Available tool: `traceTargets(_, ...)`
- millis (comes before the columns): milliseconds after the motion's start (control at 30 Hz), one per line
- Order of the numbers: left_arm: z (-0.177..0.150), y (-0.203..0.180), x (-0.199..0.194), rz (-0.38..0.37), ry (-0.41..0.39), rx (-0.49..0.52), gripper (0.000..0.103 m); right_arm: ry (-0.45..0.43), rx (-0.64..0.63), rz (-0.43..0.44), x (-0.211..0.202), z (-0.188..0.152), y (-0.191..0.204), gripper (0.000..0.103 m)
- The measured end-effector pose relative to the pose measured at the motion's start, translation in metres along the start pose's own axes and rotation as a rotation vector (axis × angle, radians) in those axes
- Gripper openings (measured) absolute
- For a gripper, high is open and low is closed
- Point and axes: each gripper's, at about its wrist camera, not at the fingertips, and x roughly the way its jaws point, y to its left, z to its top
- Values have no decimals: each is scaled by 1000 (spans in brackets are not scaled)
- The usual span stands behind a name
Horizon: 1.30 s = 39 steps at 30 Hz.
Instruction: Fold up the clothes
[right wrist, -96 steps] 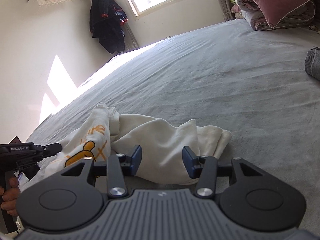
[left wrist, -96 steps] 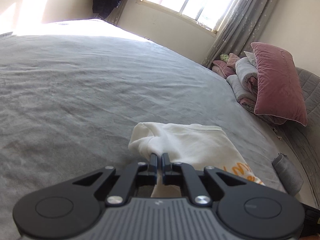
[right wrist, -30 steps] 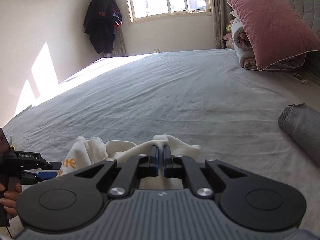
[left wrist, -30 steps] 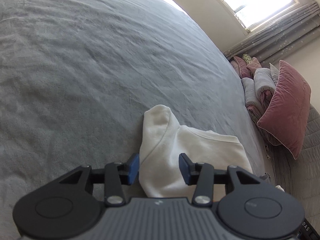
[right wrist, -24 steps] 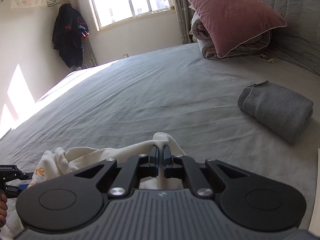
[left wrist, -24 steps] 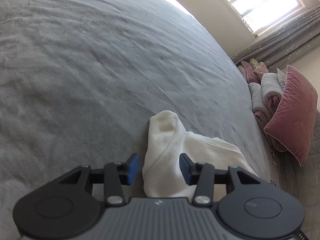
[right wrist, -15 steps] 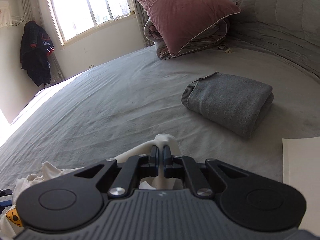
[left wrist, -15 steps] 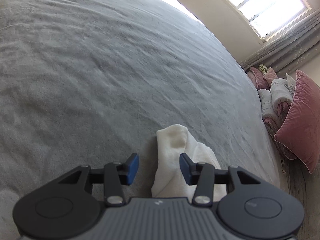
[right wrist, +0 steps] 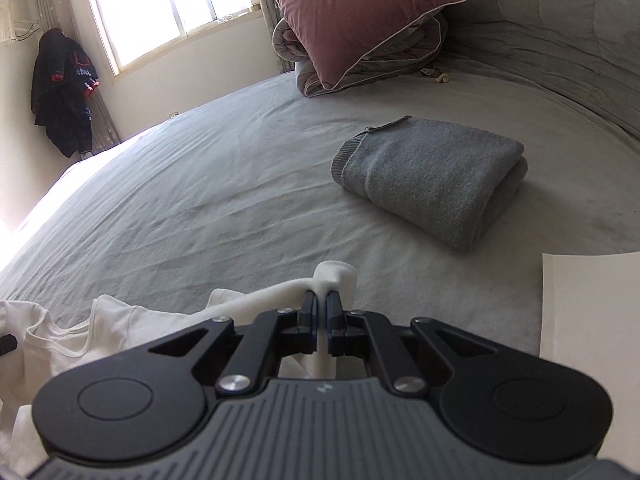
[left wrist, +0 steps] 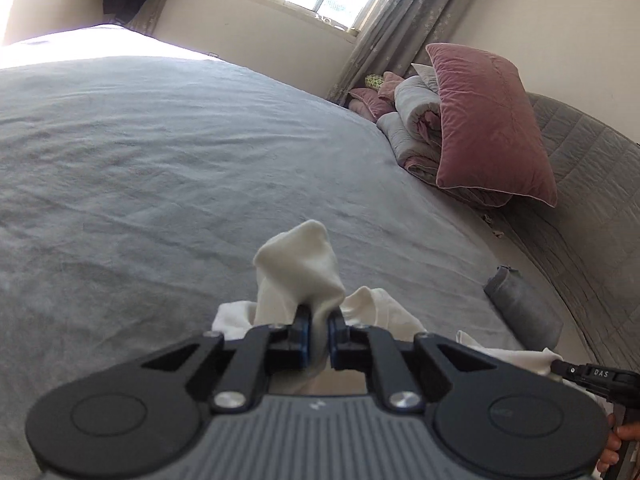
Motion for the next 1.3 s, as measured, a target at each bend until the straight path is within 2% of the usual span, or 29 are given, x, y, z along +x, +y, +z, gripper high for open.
traceTargets(67,-8,-13,7,-89,59,50,9,12,5,-2,2,0,0,4)
traceTargets(167,-25,-33,22,-105,155,154,10,27,8,-5,5,1,-2,5)
traceTargets(200,-28,-36,24,-99,165,176,10,32,9,-6,6,1,-2,5)
traceTargets(267,-30,-40,23,-93,167,192,13,42,12,-5,6,1,-3,6)
traceTargets(333,-23,-38,15,-123,153,163,18,50,11,-4,6,2,-2,11)
traceTargets(433,-8,-33,-6,-193,85,114,29,54,12,-1,7,3,-3,14)
traceTargets(467,-4,-29,-12,-188,54,93,29,56,13,0,7,3,-3,14)
traceTargets(500,1,-25,-17,-176,21,71,29,58,17,1,8,3,-3,14)
traceTargets(567,9,-14,-27,-75,-45,33,33,61,27,2,8,4,-3,15)
traceTargets(633,13,-2,-24,-1,-48,-13,36,59,35,7,8,5,-2,16)
traceTargets(700,15,9,-19,54,-39,-59,39,55,37,16,8,6,0,27)
traceTargets(733,15,15,-14,74,-23,-93,41,50,38,23,8,6,1,45)
traceTargets(767,14,21,-9,93,-1,-133,41,48,37,25,8,6,2,53)
traceTargets(833,12,30,0,133,38,-208,42,45,31,26,9,6,6,53)
traceTargets(933,9,38,7,159,47,-271,45,44,26,20,10,5,11,53)
traceTargets(1067,5,45,14,64,70,-373,43,33,19,1,12,4,19,53)
traceTargets(1133,2,46,17,35,76,-408,42,1,-34,-15,8,3,30,53)
traceTargets(1267,-2,44,21,15,59,-431,12,-28,-145,-12,7,0,53,54)
traceTargets(1300,-2,43,20,19,46,-426,7,-28,-162,-8,8,-2,57,54)
